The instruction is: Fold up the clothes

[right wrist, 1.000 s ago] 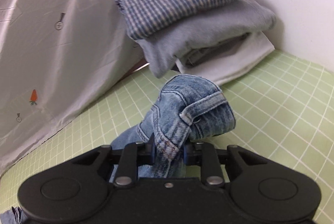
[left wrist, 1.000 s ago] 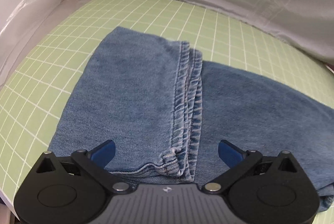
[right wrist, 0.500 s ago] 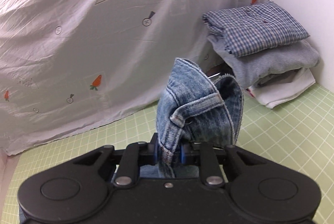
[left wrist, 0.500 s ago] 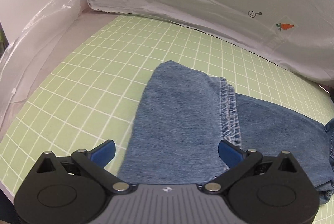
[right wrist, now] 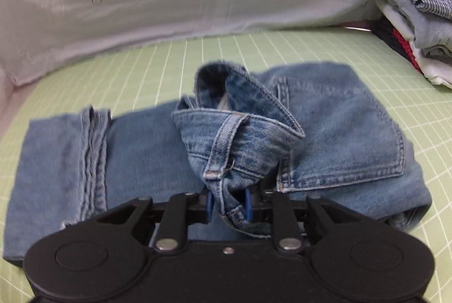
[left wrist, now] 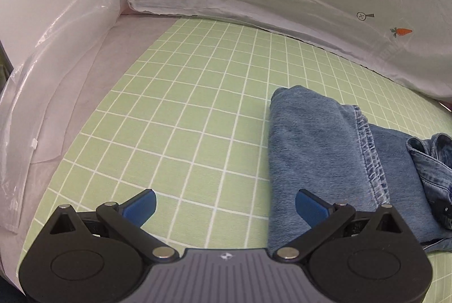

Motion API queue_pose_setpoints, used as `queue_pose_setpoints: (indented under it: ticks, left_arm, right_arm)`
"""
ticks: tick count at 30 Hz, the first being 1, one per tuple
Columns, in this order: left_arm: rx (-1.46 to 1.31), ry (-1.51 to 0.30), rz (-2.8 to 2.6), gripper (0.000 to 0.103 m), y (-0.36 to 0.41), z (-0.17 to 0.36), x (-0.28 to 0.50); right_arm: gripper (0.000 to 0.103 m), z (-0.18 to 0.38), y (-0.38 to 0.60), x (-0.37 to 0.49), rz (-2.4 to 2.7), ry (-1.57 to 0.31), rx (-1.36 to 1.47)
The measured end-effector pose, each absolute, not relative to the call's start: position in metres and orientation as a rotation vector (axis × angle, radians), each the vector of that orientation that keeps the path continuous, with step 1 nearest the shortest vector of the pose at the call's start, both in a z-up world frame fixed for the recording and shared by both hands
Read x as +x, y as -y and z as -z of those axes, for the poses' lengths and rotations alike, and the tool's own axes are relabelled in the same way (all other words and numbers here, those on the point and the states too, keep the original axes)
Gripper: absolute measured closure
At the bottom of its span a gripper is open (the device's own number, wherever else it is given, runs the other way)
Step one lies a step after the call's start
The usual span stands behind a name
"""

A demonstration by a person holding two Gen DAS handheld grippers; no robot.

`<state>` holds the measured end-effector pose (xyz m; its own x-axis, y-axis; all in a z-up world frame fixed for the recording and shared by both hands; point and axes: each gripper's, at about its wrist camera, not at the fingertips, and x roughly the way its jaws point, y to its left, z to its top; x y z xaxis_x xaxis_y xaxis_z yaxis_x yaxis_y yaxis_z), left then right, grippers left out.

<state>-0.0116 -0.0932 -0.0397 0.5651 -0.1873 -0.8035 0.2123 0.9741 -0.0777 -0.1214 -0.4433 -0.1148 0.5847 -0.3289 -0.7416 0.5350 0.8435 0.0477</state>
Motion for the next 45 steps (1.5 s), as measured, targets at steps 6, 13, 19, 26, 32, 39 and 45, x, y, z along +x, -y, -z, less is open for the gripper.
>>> queue_pose_setpoints:
  ticks: [6, 13, 19, 26, 32, 39, 45]
  left_arm:
    - [-0.032, -0.974, 0.233, 0.0, 0.076, 0.049, 0.01]
    - [-0.03, -1.012, 0.293, 0.0, 0.092, 0.06, 0.02]
    - [0.034, -1.014, 0.336, 0.0, 0.104, 0.064, 0.024]
    - [0.046, -1.034, 0.334, 0.0, 0.098, 0.07, 0.028]
    - [0.054, -1.054, 0.342, 0.0, 0.103, 0.074, 0.034]
    - [0.059, -1.063, 0.376, 0.0, 0.116, 0.08, 0.038]
    - [0.048, -1.072, 0.389, 0.0, 0.124, 0.084, 0.043]
  right_arm:
    - [0.057, 0.098, 0.429, -0.121, 0.547, -0.775, 0.292]
    - [0.036, 0.053, 0.43, -0.137, 0.644, -0.621, 0.268]
    - [0.028, 0.062, 0.461, -0.125, 0.811, -0.667, 0.261]
    - [0.026, 0.089, 0.462, -0.106, 0.805, -0.744, 0.276]
    - [0.026, 0.126, 0.437, -0.088, 0.741, -0.899, 0.199]
    - [0.017, 0.114, 0.45, -0.101, 0.746, -0.917, 0.316]
    - [0.013, 0.094, 0.456, -0.13, 0.775, -0.815, 0.483]
